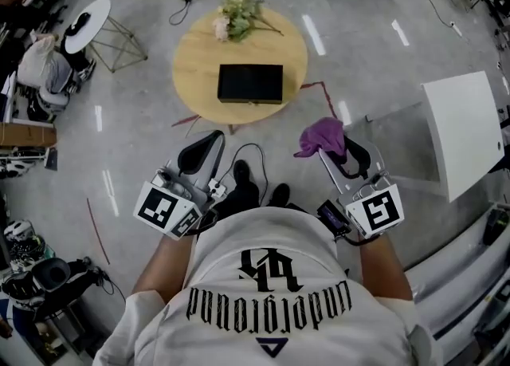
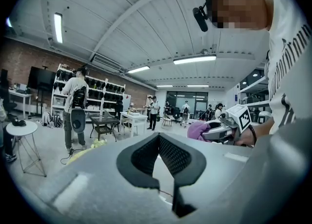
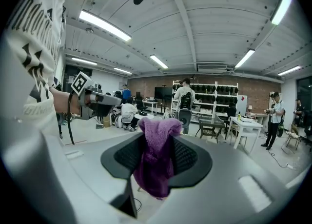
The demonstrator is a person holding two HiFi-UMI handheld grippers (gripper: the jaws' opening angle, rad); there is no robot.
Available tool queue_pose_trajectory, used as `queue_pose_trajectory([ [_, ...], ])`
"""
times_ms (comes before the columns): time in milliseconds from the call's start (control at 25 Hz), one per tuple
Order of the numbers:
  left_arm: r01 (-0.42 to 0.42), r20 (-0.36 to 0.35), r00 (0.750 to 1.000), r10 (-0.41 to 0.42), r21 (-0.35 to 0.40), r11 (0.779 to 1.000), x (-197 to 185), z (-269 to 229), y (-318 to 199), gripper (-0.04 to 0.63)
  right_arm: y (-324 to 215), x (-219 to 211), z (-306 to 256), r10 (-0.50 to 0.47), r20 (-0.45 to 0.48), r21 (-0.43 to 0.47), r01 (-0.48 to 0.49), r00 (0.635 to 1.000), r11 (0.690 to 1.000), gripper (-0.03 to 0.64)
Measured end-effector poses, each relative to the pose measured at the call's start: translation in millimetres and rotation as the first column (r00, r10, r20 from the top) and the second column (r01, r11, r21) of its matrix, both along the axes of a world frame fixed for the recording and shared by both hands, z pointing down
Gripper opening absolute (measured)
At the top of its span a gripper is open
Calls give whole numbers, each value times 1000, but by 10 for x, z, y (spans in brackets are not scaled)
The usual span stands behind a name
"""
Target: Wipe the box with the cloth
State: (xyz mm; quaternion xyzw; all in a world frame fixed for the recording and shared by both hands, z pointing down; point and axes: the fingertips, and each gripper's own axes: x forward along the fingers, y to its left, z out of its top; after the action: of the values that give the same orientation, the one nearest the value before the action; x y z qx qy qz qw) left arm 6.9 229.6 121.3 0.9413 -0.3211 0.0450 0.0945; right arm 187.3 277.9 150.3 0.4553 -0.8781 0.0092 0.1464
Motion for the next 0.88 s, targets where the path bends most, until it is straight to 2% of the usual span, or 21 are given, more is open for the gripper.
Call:
queue_pose_trajectory([
  [240,-30,3,1000,30,22,999,-6,-39,243,5,289,-20,-18,21,-12,5,-21,1000,1000,156],
  [520,-82,-10,997,82,46,996,-222,-121,441,5,586,-319,-125,63,-14,17,-63,998,998,156],
  [880,-129,-23,991,131,71,989,-975,-236,762,5,974,-1088,-234,107,-14,37,-106,994,994,156],
])
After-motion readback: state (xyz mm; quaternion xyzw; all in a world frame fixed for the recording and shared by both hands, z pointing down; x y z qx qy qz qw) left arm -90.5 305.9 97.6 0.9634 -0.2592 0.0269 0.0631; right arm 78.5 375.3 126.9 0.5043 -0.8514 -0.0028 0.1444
